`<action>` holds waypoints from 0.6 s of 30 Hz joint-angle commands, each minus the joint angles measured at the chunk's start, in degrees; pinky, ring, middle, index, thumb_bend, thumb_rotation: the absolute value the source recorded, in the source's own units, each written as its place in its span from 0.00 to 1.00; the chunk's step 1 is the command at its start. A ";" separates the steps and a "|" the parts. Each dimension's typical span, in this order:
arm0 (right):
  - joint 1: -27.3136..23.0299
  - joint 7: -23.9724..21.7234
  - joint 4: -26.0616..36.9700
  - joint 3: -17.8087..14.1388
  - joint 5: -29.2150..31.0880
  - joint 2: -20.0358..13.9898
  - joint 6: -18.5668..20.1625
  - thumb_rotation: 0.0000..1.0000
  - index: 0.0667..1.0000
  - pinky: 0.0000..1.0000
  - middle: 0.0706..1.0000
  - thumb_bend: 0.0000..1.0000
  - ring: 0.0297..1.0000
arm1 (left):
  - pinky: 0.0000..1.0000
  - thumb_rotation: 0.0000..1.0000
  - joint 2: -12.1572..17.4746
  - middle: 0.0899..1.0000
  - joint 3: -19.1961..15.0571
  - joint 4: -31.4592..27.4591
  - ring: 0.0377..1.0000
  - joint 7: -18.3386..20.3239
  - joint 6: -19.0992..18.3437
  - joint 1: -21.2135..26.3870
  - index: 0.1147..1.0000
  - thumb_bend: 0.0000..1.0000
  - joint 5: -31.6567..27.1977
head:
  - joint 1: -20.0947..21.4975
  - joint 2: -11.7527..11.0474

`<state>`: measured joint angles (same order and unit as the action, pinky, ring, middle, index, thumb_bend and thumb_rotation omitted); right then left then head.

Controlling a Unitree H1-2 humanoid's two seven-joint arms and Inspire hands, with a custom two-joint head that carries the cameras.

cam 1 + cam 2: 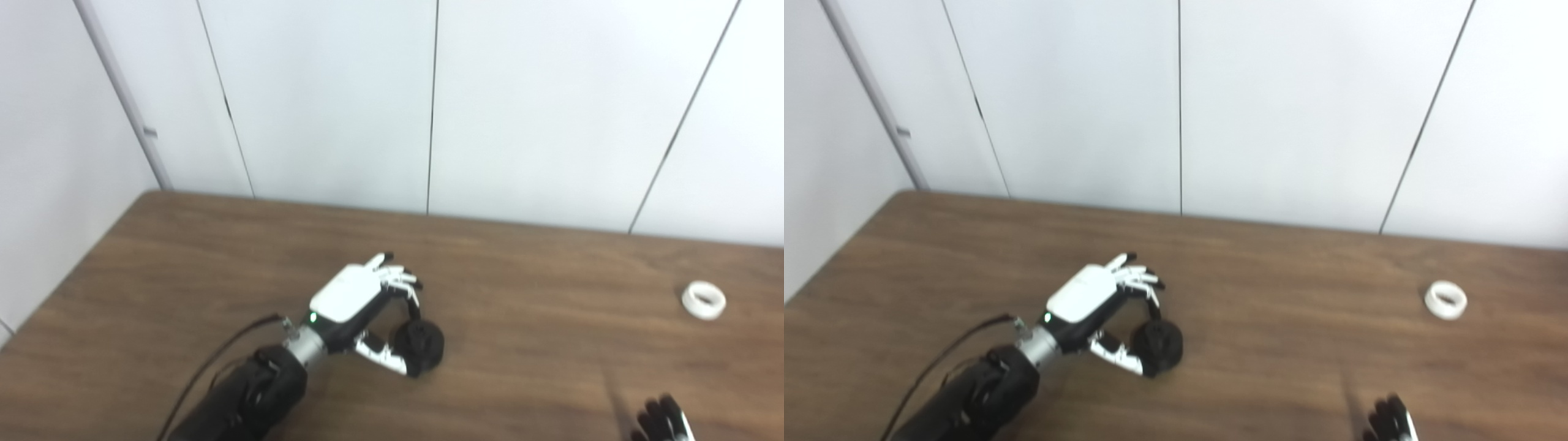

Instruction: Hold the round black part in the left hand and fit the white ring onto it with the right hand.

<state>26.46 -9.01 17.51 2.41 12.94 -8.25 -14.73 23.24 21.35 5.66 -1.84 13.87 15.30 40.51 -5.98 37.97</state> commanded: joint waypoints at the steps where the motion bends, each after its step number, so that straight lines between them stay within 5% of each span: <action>1: 0.05 0.71 2.58 -0.23 -0.09 1.52 -0.48 0.79 0.98 1.00 1.00 0.75 1.00 | 1.00 0.05 0.69 0.78 0.96 -0.10 0.85 1.18 1.16 -0.68 0.41 0.52 1.78 | 0.27 0.24; 18: -0.72 4.54 7.05 0.03 -1.00 3.12 3.85 0.78 0.97 0.99 1.00 0.79 1.00 | 1.00 0.05 0.25 0.80 1.78 1.59 0.86 2.11 4.18 -3.28 0.41 0.52 1.59 | 5.83 2.88</action>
<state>26.30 -5.09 22.06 2.50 12.10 -7.81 -10.34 22.73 21.97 5.71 -2.07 18.39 13.26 40.39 -0.09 40.78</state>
